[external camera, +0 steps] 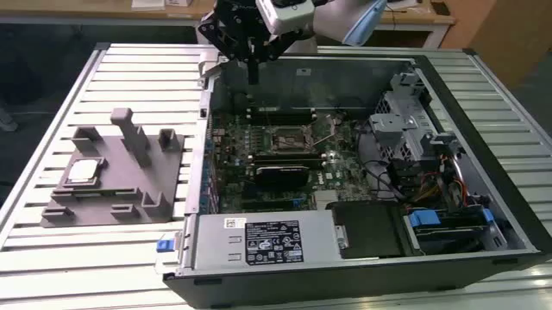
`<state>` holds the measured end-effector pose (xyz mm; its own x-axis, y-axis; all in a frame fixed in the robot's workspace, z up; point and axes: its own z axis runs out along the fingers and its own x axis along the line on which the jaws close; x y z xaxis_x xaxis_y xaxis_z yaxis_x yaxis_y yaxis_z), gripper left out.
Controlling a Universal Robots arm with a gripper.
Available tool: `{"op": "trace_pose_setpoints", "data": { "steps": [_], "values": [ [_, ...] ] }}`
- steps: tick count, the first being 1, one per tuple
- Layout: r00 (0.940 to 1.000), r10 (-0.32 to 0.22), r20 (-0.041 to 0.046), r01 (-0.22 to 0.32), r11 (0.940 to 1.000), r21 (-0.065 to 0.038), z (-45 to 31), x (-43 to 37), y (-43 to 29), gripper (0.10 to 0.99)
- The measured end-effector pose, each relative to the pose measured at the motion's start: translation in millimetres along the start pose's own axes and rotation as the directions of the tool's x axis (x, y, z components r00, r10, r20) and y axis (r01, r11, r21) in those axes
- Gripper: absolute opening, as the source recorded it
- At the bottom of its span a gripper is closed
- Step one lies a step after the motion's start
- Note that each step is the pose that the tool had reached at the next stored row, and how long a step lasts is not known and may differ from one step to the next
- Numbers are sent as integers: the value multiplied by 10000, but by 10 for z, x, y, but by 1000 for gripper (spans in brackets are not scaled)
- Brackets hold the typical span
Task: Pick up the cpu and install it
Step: 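Reach for the cpu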
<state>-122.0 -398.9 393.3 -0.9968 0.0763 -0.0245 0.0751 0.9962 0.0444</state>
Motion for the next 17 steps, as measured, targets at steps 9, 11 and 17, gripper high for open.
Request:
{"op": "trace_pose_setpoints", "data": {
  "steps": [9,11,17],
  "values": [
    [10000,0,1,0,10000,0,0,18,-1,106],
    [10000,0,1,0,10000,0,-1,26,-2,106],
    [10000,-1,0,1,10000,0,-2,62,-5,106]
  ]
}}
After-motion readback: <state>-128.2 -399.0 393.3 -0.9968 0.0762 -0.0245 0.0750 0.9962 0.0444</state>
